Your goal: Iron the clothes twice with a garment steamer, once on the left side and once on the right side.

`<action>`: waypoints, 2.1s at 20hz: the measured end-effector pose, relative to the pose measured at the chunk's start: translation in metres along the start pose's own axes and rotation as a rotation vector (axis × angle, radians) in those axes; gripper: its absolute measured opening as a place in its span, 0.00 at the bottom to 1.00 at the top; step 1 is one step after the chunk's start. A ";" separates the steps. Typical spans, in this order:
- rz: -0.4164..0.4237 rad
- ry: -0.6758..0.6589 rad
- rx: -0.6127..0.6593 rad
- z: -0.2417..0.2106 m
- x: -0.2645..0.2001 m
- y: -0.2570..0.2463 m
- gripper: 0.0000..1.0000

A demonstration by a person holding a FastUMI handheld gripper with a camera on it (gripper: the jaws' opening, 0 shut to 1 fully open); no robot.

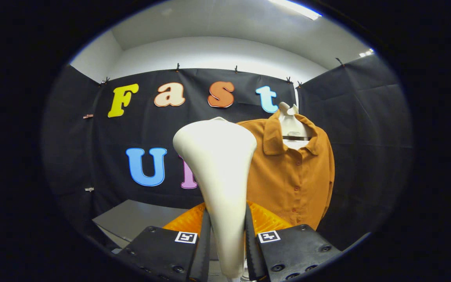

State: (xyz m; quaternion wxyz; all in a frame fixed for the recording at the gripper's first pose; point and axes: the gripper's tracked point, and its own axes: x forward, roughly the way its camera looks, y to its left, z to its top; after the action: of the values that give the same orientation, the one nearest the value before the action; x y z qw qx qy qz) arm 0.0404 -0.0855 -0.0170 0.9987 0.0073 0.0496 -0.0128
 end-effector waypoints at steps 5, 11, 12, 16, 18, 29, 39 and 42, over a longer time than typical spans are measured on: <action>0.043 0.001 0.019 0.002 -0.016 0.061 0.41; 0.066 -0.009 0.011 0.002 -0.030 0.098 0.41; 0.069 -0.008 0.014 0.003 -0.030 0.102 0.41; 0.080 -0.012 0.009 0.003 -0.032 0.109 0.41; 0.084 -0.013 0.006 0.003 -0.031 0.109 0.41; 0.081 -0.025 -0.003 0.008 -0.028 0.106 0.41; 0.061 -0.050 -0.003 0.013 -0.026 0.102 0.41; 0.060 -0.032 0.004 0.008 -0.023 0.101 0.41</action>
State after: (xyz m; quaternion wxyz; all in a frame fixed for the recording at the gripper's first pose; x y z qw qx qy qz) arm 0.0212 0.0157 -0.0050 0.9993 0.0107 0.0331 0.0168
